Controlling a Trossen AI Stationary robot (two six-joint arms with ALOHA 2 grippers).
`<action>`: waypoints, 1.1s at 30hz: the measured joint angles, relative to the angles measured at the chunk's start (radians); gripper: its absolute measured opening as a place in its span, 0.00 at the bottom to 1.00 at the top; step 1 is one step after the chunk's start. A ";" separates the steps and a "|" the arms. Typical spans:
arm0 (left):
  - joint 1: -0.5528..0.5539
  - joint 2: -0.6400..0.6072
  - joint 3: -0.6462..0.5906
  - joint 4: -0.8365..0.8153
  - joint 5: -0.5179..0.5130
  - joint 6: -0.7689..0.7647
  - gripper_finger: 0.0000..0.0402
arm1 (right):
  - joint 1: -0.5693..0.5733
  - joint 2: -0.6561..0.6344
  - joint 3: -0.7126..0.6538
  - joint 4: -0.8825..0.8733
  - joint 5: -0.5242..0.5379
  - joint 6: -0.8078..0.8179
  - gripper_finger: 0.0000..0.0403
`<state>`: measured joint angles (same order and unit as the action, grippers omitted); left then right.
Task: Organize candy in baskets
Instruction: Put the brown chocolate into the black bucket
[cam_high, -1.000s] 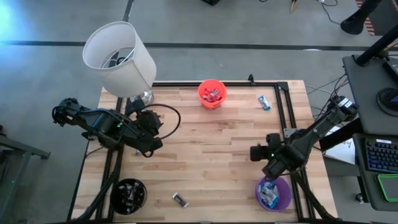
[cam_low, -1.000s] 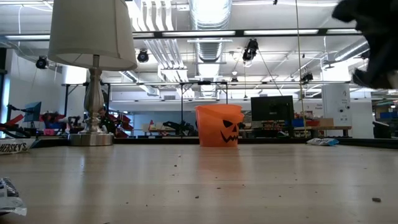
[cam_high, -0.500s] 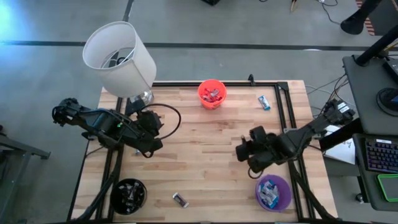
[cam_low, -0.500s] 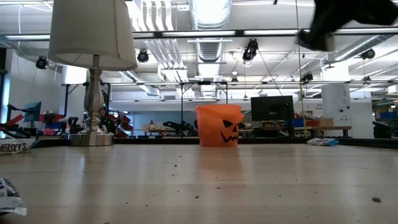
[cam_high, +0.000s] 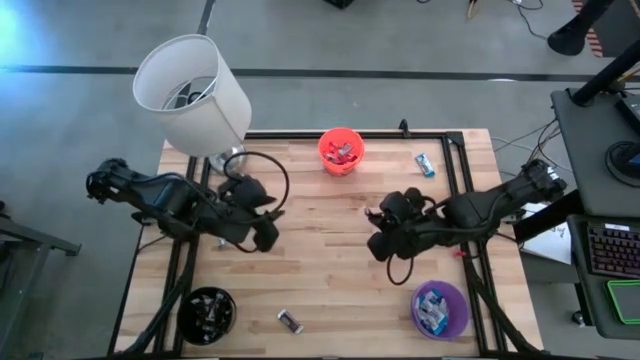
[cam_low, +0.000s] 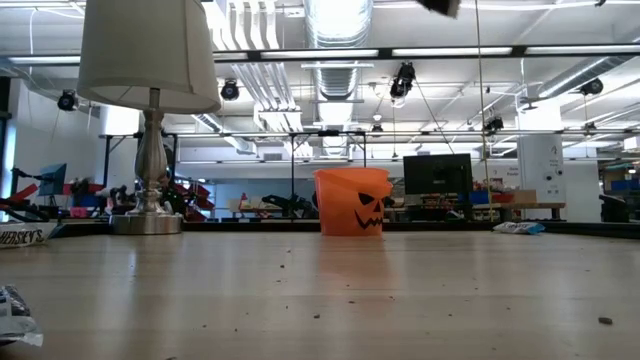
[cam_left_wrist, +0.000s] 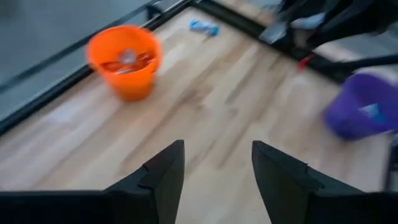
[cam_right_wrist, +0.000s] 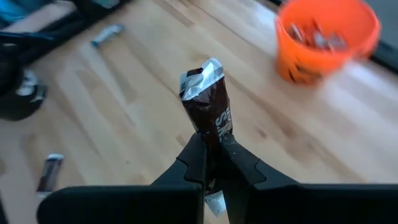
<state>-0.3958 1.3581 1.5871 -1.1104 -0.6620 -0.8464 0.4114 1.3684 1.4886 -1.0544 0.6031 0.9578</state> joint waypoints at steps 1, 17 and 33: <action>0.000 0.008 0.000 0.038 0.002 0.008 0.43 | 0.000 -0.001 0.013 0.016 0.000 -0.040 0.04; 0.000 0.208 0.000 0.597 0.127 0.282 0.39 | 0.000 -0.005 0.063 0.261 -0.150 -0.368 0.04; 0.007 0.245 0.000 0.798 0.197 0.506 0.39 | 0.009 -0.003 0.091 0.338 -0.211 -0.439 0.04</action>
<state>-0.3889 1.6028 1.5871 -0.3123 -0.4651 -0.3402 0.4202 1.3655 1.5791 -0.7161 0.3922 0.5190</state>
